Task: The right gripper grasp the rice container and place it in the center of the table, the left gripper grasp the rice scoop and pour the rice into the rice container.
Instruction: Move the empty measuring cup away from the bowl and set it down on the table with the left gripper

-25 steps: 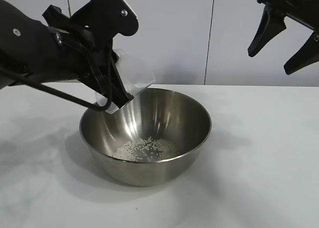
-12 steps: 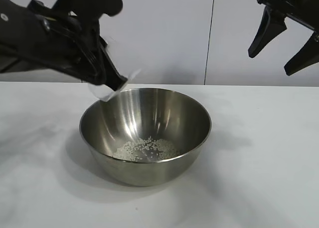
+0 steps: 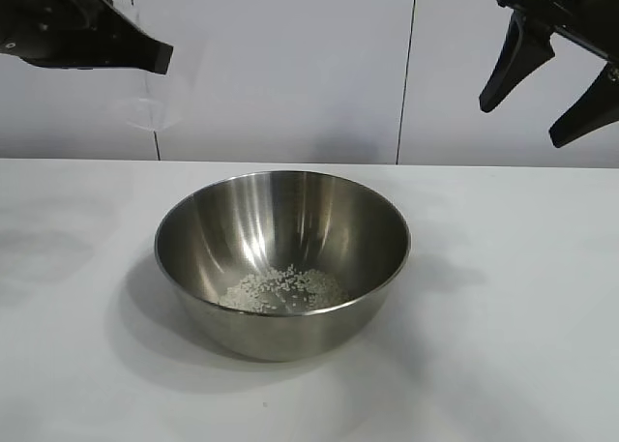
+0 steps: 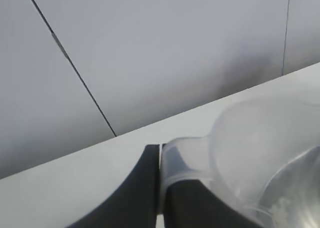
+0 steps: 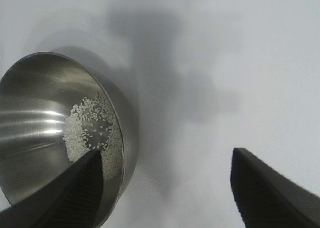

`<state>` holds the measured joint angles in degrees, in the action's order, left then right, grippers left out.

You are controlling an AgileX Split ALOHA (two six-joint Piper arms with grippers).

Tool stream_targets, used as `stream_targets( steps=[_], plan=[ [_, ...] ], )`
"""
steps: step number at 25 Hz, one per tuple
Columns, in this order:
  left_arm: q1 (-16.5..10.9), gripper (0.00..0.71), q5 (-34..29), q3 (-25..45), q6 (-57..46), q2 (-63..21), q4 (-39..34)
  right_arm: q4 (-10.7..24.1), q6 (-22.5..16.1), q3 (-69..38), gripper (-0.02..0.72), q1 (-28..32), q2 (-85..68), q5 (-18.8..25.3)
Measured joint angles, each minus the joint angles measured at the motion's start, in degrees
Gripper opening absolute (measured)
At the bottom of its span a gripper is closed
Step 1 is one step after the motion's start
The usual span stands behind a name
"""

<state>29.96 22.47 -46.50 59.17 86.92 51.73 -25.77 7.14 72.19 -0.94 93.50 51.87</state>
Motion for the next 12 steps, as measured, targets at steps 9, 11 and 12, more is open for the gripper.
stream_targets(
  steps=[9,11,12],
  plan=[
    [-10.33,0.001,-10.17,0.00,-12.11,0.00,-0.79,0.00,0.00,0.00,0.495,0.00,0.00,0.00],
    [-13.45,0.001,-12.81,0.00,-15.99,0.00,-0.91,0.00,0.00,0.00,0.495,0.00,0.00,-0.21],
    [-15.01,0.001,-13.76,0.07,-17.77,0.00,-0.98,0.00,0.00,0.00,0.495,0.00,0.00,-0.44]
  ],
)
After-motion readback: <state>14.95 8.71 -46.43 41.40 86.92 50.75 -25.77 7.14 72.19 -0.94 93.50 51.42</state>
